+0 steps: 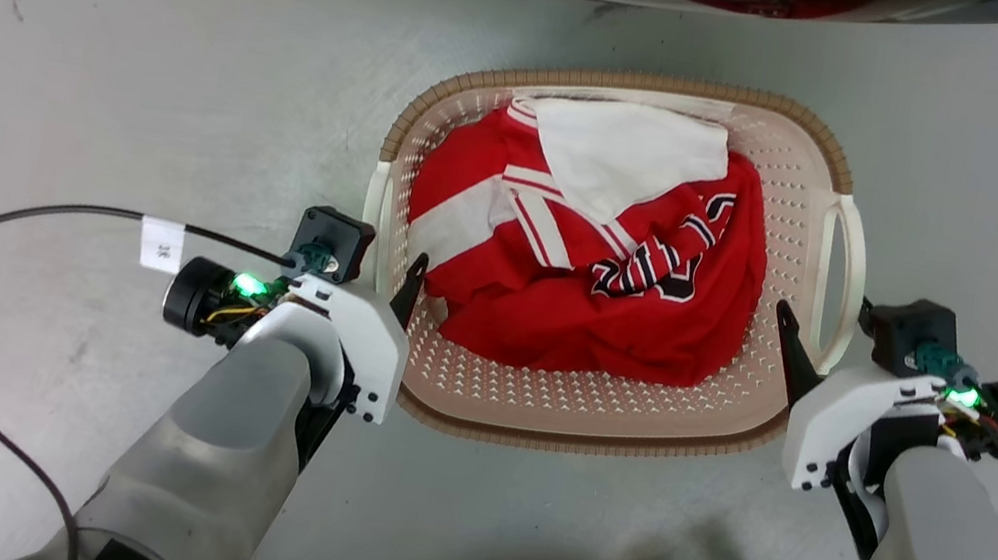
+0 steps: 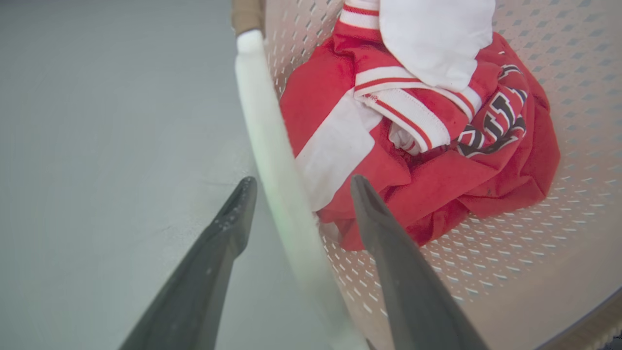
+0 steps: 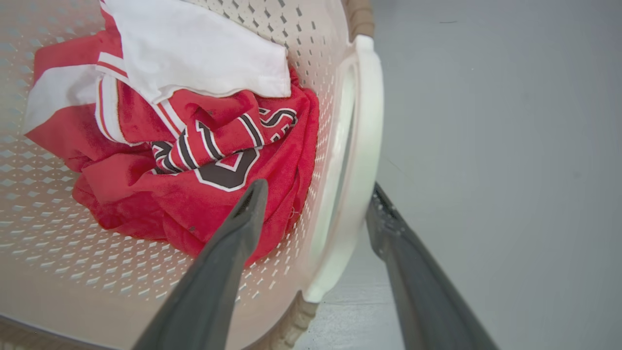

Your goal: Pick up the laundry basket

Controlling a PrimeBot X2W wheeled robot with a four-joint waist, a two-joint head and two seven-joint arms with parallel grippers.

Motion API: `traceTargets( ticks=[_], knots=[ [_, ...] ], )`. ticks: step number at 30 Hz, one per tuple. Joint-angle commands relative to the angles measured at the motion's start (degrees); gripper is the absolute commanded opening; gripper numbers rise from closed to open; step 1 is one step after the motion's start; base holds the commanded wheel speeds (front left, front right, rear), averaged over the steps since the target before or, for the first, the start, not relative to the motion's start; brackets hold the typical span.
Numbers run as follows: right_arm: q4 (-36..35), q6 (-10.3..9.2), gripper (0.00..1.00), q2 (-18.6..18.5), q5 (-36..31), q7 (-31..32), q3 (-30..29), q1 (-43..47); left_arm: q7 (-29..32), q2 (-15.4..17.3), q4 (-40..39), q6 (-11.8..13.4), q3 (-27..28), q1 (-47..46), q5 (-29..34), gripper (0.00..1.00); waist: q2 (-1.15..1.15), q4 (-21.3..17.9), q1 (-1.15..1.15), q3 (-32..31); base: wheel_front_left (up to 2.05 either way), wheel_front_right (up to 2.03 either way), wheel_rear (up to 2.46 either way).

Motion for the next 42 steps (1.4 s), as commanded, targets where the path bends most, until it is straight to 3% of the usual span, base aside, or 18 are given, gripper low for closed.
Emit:
traceTargets(
  ticks=[1, 11, 12, 13, 14, 27, 42],
  knots=[
    [0.6, -0.04, 1.00, 0.2, 0.1, -0.1, 0.4, -1.5, -0.2, 0.0, 0.2, 0.3, -0.4, -1.2, 0.2, 1.00, 0.00, 0.0, -0.01, 0.9, 0.00, 0.00, 0.00],
    [3.3, -0.03, 1.00, 0.6, 0.5, -0.1, 1.7, -5.2, -0.2, 0.0, 0.9, 0.5, -2.8, -3.8, -0.3, 1.00, 0.00, 0.2, -0.01, 4.0, 0.00, 0.00, 0.00],
    [3.5, -0.03, 0.46, 0.5, 0.4, -0.1, 1.7, -5.6, -0.2, 0.0, 1.2, 0.3, -3.2, -4.0, -0.3, 0.70, 0.00, 0.2, -0.01, 4.0, 0.00, 0.00, 0.00],
    [3.5, -0.03, 0.46, 0.5, 0.4, -0.1, 1.7, -5.6, -0.2, 0.0, 1.2, 0.3, -3.2, -4.0, -0.3, 0.70, 0.00, 0.2, -0.01, 4.0, 0.00, 0.00, 0.00],
    [5.0, -0.03, 0.00, 0.7, 0.6, -0.1, 2.0, -5.5, -0.1, 0.0, 1.6, -0.3, -4.2, -4.4, -0.9, 0.00, 0.00, 0.2, -0.01, 4.0, 0.00, 0.00, 0.00],
    [6.9, 0.00, 0.00, 1.5, 1.0, -0.1, 4.6, -4.6, 1.2, -0.3, 2.4, -1.5, -8.3, -2.6, -4.8, 0.00, 0.00, 0.1, -0.01, -1.3, 0.00, 0.00, 0.00],
    [13.1, -0.01, 0.00, 2.4, 4.0, 1.3, 10.5, 0.0, 7.3, -0.3, 2.6, -2.5, -11.7, 4.4, -13.2, 0.00, 0.00, 2.6, -0.01, -17.6, 0.00, 0.00, 0.00]
  ],
)
